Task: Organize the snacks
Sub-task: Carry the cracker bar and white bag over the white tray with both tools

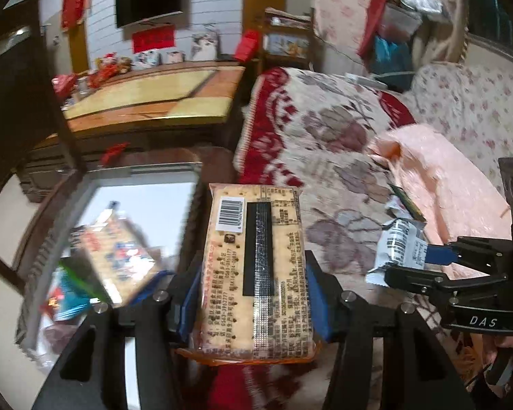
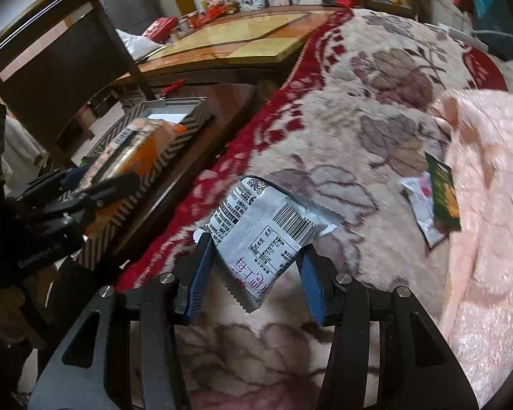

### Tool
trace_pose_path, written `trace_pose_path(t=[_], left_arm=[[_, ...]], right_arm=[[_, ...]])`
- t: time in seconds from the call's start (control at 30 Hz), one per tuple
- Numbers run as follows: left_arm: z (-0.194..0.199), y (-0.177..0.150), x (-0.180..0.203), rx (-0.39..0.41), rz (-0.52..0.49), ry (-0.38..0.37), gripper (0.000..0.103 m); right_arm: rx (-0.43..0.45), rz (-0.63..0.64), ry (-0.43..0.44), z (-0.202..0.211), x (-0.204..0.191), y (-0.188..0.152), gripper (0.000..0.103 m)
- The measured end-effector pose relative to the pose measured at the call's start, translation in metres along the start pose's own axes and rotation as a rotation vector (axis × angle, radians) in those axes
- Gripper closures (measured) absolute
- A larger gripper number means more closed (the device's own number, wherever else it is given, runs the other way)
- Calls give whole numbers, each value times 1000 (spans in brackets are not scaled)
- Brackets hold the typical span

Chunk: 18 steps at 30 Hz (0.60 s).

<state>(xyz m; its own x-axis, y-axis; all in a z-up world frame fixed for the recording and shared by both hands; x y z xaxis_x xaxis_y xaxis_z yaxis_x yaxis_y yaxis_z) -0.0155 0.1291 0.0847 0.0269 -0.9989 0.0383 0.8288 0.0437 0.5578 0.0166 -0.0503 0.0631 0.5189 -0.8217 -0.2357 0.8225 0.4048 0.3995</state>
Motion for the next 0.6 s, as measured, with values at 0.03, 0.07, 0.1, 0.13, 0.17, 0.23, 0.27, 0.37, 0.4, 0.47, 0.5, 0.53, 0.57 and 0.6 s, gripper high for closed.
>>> trace_pose_path(t=[0.03,0.07,0.1,0.13,0.17,0.23,0.27,0.37,0.4,0.47,0.5,0.53,0.57,0.6], left_arm=[[3,-1,-6,6,11,12,47],[5,-2,-13,11,22,23,47],[7,-3,-20,13,37,32,47],[9,-4,-26,15,51,38,47],[10,-5,-32,17,65,46,47],[13,-8,-44,19,92,62,47],[14,-9,-50,21,108,69,47],[17,-13,-65,27,147,86,47],[17,-14,-70,28,160,92,47],[18,-17,-79,26,186,103,47],[18,-18,-84,24,200,109,47],[18,-20,-89,23,216,115,47],[18,-22,-94,22,234,119,47],[18,-24,-98,20,250,123,47]], right_arm=[[-2,12,1,-1,-5,2,55],[-4,20,1,-2,-10,4,55],[-7,32,2,-3,-15,6,55],[-8,39,2,-4,-18,8,55],[-12,52,3,-6,-24,10,55],[-17,71,3,-7,-31,13,55],[-18,82,2,-8,-36,15,55],[-24,110,4,-11,-50,20,55],[-26,117,5,-12,-53,21,55],[-30,133,9,-14,-62,24,55],[-34,143,13,-16,-66,26,55],[-37,154,16,-18,-72,29,55],[-40,162,19,-20,-75,30,55],[-43,171,24,-23,-81,33,55]])
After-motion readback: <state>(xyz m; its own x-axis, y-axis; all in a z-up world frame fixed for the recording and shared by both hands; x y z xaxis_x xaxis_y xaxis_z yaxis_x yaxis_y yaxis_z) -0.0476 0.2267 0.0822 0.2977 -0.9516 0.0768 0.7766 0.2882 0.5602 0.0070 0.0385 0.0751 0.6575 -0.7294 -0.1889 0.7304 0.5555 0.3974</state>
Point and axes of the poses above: each gripper's, at about its wrist camera, not at the fingertips, and z roughly against the way its jaws point, x to its right, y to its top, the point moved 4 cm from there along -z, roughly the way its jaws point, and after that the axes turned 11 degrees about -x, right-handed, at the moved point
